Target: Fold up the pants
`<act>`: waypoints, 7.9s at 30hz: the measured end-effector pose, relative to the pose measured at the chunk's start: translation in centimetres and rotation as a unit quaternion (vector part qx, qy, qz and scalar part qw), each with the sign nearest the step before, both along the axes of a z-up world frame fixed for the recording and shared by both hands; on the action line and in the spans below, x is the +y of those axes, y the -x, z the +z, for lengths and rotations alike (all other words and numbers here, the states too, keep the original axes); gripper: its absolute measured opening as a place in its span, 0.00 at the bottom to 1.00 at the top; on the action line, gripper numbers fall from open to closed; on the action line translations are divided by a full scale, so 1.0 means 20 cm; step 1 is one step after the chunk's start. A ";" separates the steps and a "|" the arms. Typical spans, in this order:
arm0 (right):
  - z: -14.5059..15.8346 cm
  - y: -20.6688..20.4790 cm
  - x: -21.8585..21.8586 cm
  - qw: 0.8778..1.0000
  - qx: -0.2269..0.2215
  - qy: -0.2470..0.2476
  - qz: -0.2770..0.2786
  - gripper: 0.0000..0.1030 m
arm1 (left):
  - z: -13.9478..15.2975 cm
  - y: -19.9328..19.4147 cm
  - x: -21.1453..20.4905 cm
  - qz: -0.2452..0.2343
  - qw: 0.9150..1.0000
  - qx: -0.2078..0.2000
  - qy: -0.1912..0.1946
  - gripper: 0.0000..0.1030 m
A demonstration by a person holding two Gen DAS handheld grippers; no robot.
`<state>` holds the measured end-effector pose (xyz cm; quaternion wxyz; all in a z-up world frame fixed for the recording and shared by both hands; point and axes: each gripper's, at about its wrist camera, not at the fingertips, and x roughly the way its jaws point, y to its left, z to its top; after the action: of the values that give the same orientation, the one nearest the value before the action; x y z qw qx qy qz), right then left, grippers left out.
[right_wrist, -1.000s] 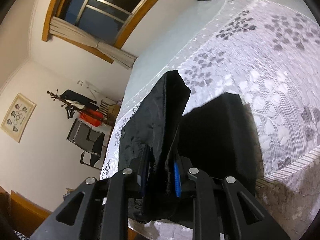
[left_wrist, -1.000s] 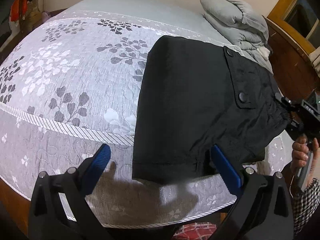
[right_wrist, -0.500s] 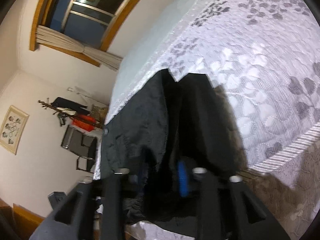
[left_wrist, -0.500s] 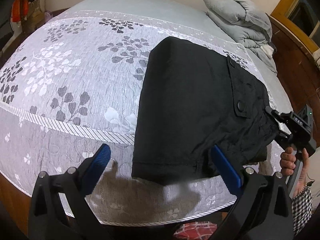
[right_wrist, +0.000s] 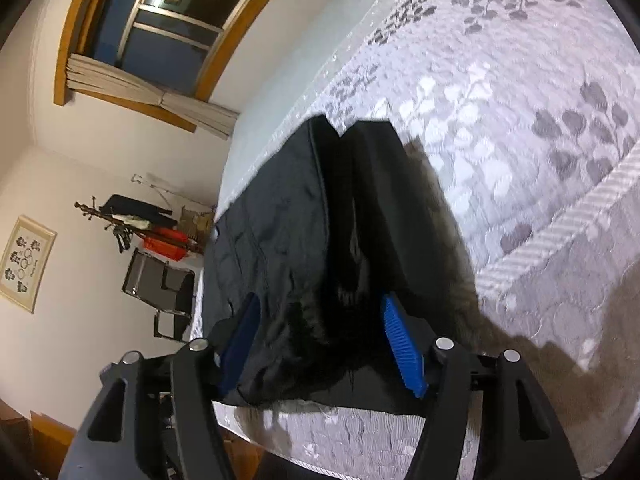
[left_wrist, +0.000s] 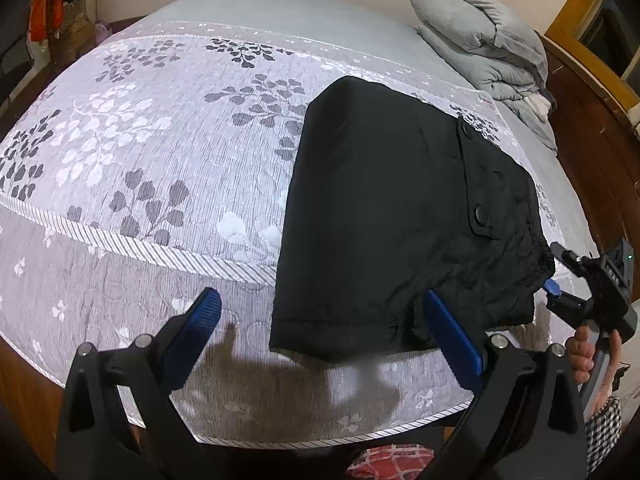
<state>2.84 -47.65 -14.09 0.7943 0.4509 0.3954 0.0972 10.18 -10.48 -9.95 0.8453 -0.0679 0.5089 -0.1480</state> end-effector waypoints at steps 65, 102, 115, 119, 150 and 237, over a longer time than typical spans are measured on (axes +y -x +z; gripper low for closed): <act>0.23 -0.05 -0.16 0.994 0.004 0.105 0.019 0.88 | 0.14 -0.44 -0.10 -0.029 0.999 -0.040 0.009 0.97; 0.02 -0.19 -0.07 0.991 0.052 0.117 0.044 0.88 | -0.17 -0.55 0.09 -0.031 0.993 0.065 0.093 0.97; 0.01 -0.16 -0.08 0.992 0.049 0.111 0.044 0.88 | -0.42 -0.71 0.03 -0.073 0.938 0.213 0.262 0.97; 0.02 -0.16 -0.08 0.991 0.046 0.112 0.047 0.89 | -0.46 -0.73 -0.04 -0.087 0.926 0.236 0.281 0.97; -0.18 -0.26 -0.15 0.993 0.042 0.014 0.105 0.95 | -0.51 -0.75 -0.20 -0.130 0.924 0.244 0.265 0.97; 0.15 -1.21 0.05 0.985 -0.054 0.095 0.132 0.41 | -0.27 -1.52 -0.20 -0.116 0.948 0.134 0.263 0.43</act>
<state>27.14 -46.75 -11.00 0.8342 0.3111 0.4151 0.1872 40.63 -14.55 -15.35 0.6979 -0.2476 0.5651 -0.3637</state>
